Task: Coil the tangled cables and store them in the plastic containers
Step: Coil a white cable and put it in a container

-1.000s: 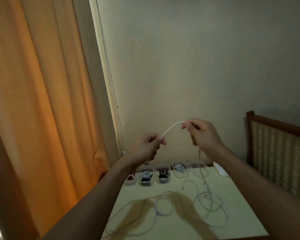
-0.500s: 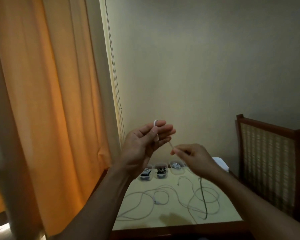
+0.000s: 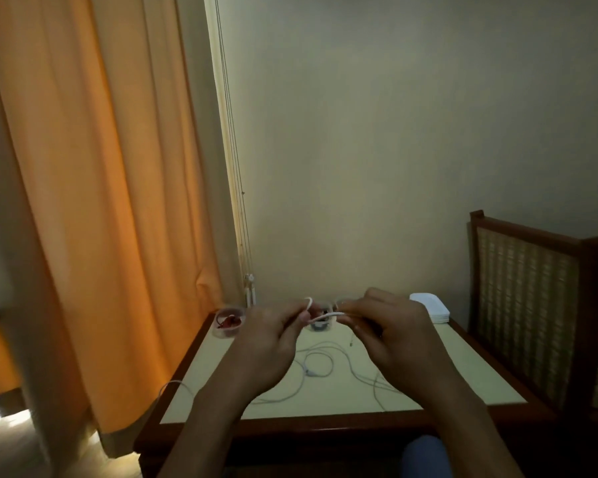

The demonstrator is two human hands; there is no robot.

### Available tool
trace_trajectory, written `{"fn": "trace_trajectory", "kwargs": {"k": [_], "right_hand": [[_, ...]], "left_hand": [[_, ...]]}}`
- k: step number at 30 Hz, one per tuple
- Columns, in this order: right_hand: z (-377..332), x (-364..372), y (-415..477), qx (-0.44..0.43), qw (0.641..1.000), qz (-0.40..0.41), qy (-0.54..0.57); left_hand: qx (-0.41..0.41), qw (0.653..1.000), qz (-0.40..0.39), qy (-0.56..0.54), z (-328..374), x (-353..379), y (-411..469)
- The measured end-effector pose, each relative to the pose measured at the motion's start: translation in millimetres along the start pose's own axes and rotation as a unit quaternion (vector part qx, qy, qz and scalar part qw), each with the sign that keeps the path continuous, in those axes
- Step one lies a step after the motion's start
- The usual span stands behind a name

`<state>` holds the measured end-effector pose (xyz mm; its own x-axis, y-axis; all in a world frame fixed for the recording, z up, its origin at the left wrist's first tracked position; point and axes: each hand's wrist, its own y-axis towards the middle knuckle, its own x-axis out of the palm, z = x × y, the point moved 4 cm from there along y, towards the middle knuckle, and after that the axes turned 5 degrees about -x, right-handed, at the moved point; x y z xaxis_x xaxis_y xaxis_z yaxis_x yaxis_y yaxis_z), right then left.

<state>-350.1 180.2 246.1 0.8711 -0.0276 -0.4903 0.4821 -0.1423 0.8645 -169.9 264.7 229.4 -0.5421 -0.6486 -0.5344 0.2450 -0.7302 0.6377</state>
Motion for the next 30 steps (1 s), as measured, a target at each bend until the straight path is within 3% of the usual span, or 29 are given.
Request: {"fn": "trace_trajectory", "kwargs": {"k": [4, 8, 11, 14, 18, 22, 30], "right_hand": [[2.6, 4.1, -0.4, 0.006, 0.999, 0.043, 0.031], [-2.7, 7.1, -4.4, 0.038, 0.987, 0.077, 0.133], [0.0, 27.0, -20.3, 0.131, 0.957, 0.087, 0.243], [9.5, 53.0, -45.4, 0.215, 0.924, 0.07, 0.31], [8.7, 63.4, -67.2, 0.229, 0.93, 0.009, 0.286], [-1.7, 57.2, -62.3, 0.188, 0.954, -0.041, 0.228], [-5.6, 32.8, -56.6, 0.133, 0.981, -0.072, 0.118]], "left_hand": [[-0.093, 0.98, -0.162, -0.064, 3.0, 21.2, -19.6], [-0.153, 0.93, -0.219, -0.252, 16.7, 26.3, -41.7], [-0.162, 0.878, -0.187, -0.409, 24.9, 34.4, -59.3], [-0.169, 0.814, -0.107, -0.545, 22.6, 41.6, -64.3], [-0.198, 0.749, 0.02, -0.632, 18.3, 39.4, -61.9], [-0.19, 0.752, 0.096, -0.624, 23.1, 37.5, -58.7], [-0.164, 0.861, 0.188, -0.443, 17.6, 14.0, -53.9]]}}
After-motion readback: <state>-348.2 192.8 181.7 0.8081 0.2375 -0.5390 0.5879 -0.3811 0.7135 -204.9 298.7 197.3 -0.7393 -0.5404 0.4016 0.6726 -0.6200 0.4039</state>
